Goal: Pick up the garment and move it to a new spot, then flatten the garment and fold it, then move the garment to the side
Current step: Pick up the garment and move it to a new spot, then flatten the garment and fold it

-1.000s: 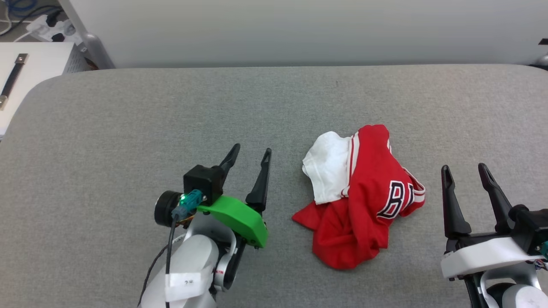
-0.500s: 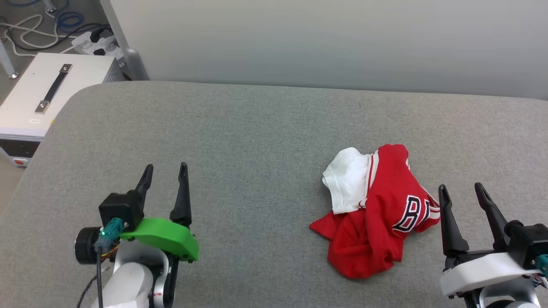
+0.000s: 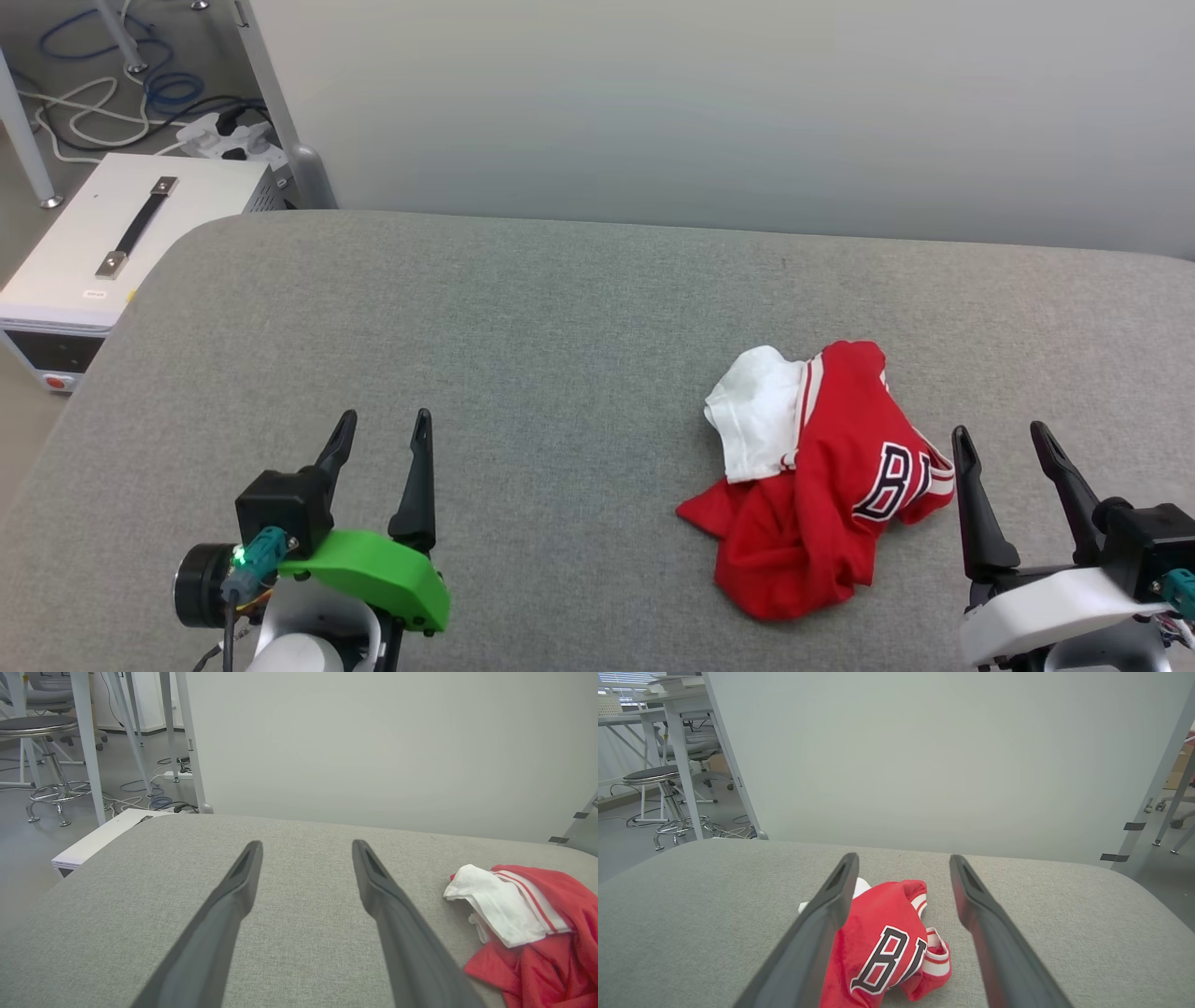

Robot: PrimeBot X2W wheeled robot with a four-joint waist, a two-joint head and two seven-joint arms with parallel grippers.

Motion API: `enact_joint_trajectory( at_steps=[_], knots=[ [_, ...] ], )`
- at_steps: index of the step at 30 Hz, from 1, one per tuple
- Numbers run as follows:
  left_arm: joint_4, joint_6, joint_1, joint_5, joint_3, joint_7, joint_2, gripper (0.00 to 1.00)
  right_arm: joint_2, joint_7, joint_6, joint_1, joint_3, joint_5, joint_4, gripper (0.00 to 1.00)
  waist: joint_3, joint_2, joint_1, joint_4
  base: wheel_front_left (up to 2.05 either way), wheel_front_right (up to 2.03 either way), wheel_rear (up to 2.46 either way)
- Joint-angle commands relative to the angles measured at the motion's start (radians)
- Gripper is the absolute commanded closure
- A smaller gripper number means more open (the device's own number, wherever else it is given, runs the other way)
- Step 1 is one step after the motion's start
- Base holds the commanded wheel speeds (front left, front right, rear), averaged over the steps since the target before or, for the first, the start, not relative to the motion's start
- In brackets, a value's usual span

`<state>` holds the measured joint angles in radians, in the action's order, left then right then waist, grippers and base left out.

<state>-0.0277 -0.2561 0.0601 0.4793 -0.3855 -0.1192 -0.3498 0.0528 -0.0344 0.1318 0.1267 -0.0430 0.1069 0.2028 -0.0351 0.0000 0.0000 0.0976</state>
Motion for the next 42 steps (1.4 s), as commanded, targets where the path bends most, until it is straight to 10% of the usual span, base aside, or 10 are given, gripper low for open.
enact_joint_trajectory(
  at_steps=[1, 23, 42],
  knots=[
    [-0.008, -0.007, -0.015, -0.009, -0.001, 0.006, -0.010, 0.00, -0.001, 0.005, -0.001, 0.016, 0.000, -0.004, 0.007, 0.00, -0.002, 0.0000, 0.0000, -0.004, 0.00, 0.00, 0.00],
    [-0.010, 0.001, 0.050, 0.004, -0.029, 0.064, -0.005, 0.00, -0.002, 0.003, -0.001, -0.003, 0.001, 0.001, 0.028, 0.00, 0.039, 0.0000, 0.0000, -0.020, 0.00, 0.00, 0.00],
    [0.322, 0.244, 0.610, 0.049, -0.228, 0.317, 0.208, 0.00, 0.004, -0.034, -0.001, -0.120, 0.012, 0.011, 0.027, 0.00, 0.264, 0.0000, 0.0000, -0.133, 0.00, 0.00, 0.00]
  ],
)
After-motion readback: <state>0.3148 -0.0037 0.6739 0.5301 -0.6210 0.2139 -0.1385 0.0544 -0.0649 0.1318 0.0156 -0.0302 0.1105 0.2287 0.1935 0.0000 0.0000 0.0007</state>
